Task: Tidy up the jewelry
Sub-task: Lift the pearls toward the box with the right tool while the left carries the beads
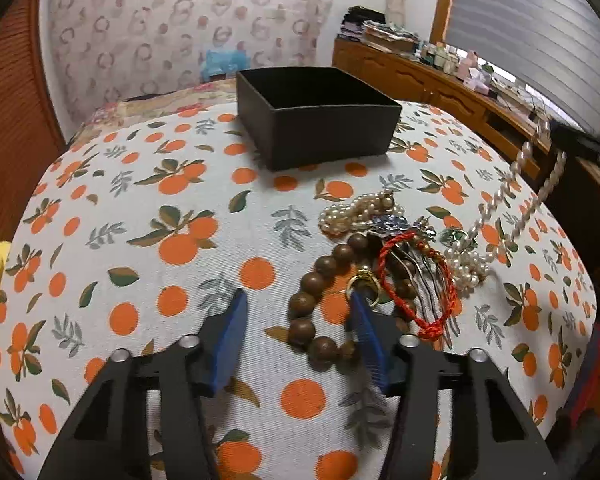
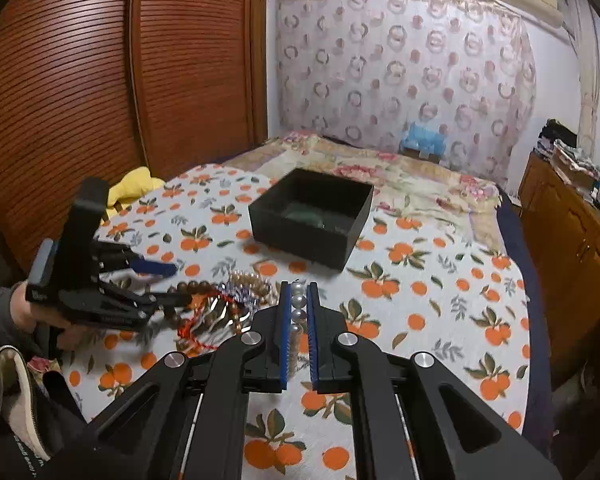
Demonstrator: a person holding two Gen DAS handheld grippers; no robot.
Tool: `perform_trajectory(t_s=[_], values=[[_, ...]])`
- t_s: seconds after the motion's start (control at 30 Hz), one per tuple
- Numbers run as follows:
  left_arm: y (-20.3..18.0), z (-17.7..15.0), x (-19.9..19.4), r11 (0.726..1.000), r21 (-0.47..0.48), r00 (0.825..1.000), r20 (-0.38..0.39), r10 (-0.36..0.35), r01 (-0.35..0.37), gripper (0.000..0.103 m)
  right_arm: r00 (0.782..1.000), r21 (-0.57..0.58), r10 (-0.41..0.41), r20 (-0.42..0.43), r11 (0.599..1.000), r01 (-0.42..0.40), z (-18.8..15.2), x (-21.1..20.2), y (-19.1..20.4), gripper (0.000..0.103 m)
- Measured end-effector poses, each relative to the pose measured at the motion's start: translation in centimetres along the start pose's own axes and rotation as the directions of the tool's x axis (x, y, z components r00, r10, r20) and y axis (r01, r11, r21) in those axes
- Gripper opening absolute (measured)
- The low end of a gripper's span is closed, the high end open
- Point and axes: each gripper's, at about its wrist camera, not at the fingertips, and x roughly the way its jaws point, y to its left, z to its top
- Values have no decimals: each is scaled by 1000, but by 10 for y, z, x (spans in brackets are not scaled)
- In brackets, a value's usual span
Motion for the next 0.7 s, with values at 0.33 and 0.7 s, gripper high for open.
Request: perform_trajectory(t_s=[0.33,0.7], values=[[-2,6,5,999,32,1000,-3,5,-5,13,998,-22,-9,62,1000,11,25,-18,5,8],[-14,28,-53,997,22,988,141,-70,68,12,997,-27,-23,75,999,25,33,-23,5,8]])
